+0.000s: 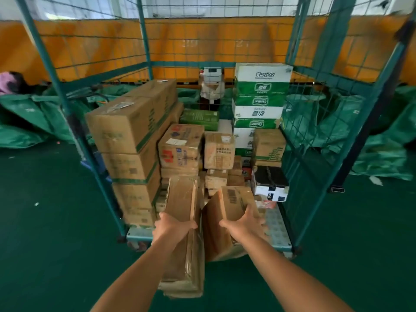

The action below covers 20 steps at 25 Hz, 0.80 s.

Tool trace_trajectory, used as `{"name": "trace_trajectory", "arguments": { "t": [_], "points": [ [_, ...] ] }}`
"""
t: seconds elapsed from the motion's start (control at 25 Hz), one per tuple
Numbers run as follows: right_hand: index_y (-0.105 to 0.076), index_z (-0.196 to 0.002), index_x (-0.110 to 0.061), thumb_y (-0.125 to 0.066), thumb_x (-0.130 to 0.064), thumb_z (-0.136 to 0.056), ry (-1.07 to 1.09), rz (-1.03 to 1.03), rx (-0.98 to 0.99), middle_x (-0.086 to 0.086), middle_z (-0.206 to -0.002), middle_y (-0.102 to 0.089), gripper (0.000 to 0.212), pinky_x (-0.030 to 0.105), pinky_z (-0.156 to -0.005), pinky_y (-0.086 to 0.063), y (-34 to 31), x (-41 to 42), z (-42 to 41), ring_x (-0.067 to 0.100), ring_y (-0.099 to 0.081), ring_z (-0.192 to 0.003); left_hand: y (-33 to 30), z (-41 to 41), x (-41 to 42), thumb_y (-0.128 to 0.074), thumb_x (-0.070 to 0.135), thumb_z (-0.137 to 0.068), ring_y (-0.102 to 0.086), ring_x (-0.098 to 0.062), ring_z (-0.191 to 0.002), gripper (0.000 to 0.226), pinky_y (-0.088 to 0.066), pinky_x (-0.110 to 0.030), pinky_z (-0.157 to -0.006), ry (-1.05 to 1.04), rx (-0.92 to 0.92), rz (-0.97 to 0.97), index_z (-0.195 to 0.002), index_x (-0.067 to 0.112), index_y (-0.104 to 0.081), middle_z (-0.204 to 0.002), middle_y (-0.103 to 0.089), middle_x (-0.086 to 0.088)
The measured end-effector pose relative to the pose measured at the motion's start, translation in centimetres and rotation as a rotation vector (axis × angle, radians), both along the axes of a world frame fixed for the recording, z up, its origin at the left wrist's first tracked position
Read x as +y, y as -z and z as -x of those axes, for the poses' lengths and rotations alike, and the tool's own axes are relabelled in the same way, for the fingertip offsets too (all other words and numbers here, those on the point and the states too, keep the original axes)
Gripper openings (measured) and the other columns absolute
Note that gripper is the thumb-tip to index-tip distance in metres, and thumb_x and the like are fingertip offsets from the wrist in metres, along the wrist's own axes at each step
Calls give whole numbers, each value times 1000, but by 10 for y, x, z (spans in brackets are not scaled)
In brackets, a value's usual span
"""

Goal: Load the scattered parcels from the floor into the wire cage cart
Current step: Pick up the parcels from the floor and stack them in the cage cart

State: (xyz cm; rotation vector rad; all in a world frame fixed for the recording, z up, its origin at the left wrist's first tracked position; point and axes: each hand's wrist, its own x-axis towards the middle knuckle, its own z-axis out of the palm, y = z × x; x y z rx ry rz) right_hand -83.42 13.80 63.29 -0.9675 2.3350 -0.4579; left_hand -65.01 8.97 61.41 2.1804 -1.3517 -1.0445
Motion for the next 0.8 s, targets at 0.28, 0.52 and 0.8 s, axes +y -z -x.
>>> {"name": "trace_trajectory", "arguments": {
  "t": [0.28,0.52,0.8],
  "points": [
    [-11,-149,-36,-70,-67,-64,28,106,-74,21,-149,-22,109,56,-107,-31,-28,-167,89,43,-28,-135,-47,73,-162,-86,55,-42,-51,-33,-118,129,-51,-49,-93,-49,38,105,-147,14,-23,-133,-48,-11],
    [-14,-149,-32,-71,-66,-63,56,119,-129,20,-149,-22,109,57,-109,-29,-27,-284,97,42,-24,-135,-69,75,-290,-87,50,-57,-50,-33,-121,119,-50,-48,-96,-116,74,207,-148,10,-22,-136,-47,-13],
    [-6,-152,-34,-71,-67,-66,161,267,-226,17,-153,-17,112,56,-110,-27,-53,-417,105,41,-22,-137,-106,69,-442,-82,59,-55,-44,-36,-127,124,-46,-53,-97,-44,-46,272,-149,12,-18,-142,-41,-14]
  ]
}}
